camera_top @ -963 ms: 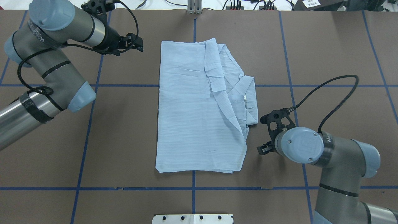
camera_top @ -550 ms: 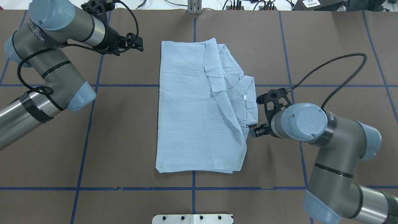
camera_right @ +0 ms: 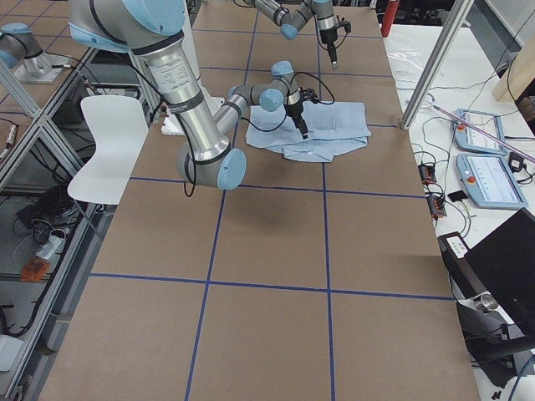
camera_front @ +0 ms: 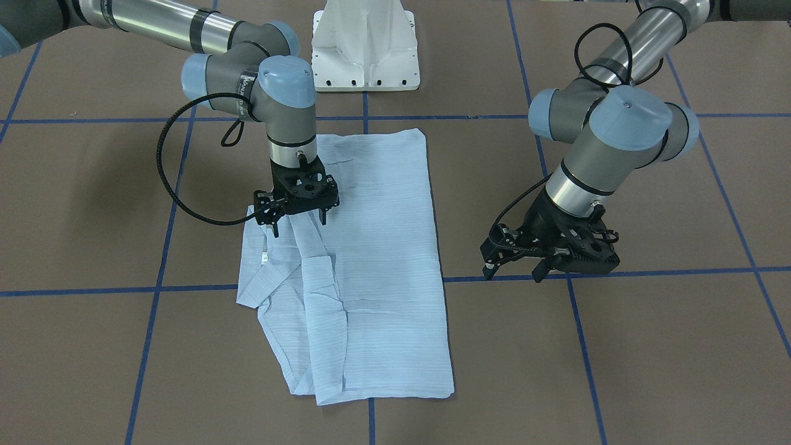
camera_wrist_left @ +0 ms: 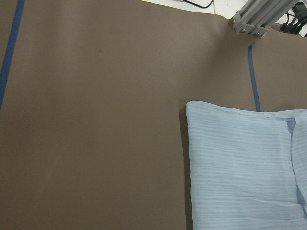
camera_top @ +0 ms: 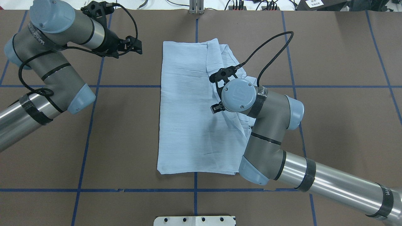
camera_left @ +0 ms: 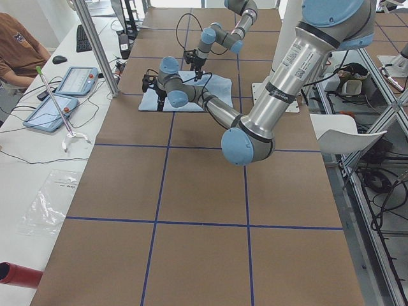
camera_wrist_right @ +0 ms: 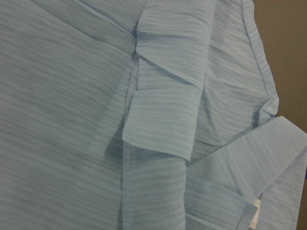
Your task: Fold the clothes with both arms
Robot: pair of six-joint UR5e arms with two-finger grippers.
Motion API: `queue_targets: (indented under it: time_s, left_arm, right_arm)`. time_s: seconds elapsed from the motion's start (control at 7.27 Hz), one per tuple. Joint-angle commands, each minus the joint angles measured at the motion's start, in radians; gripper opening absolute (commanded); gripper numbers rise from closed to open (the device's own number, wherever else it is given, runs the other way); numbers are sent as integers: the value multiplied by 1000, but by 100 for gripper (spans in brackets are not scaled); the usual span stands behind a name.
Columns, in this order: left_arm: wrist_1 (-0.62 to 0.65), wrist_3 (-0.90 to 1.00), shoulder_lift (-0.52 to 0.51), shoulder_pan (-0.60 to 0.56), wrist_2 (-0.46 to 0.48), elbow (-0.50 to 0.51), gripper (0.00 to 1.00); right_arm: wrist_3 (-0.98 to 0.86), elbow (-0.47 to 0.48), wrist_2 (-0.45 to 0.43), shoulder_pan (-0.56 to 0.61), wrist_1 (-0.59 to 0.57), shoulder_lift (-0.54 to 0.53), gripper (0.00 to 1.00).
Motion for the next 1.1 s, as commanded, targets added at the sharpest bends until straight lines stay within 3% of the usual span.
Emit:
queue_targets:
  time_s: [0.0, 0.55, 0.83, 0.96]
  left_arm:
    - [-2, -3, 1, 1, 0, 4, 100]
    - [-2, -10, -7, 3, 0, 4, 100]
    - [-2, -13, -7, 13, 0, 4, 100]
    - [-2, -35, -10, 21, 0, 4, 100]
  right_arm:
    - [-8, -28, -2, -7, 17, -5, 100]
    - [-26, -29, 11, -5, 19, -42, 100]
    - [-101, -28, 20, 38, 17, -55, 100]
    - [-132, -22, 67, 90, 22, -87, 100]
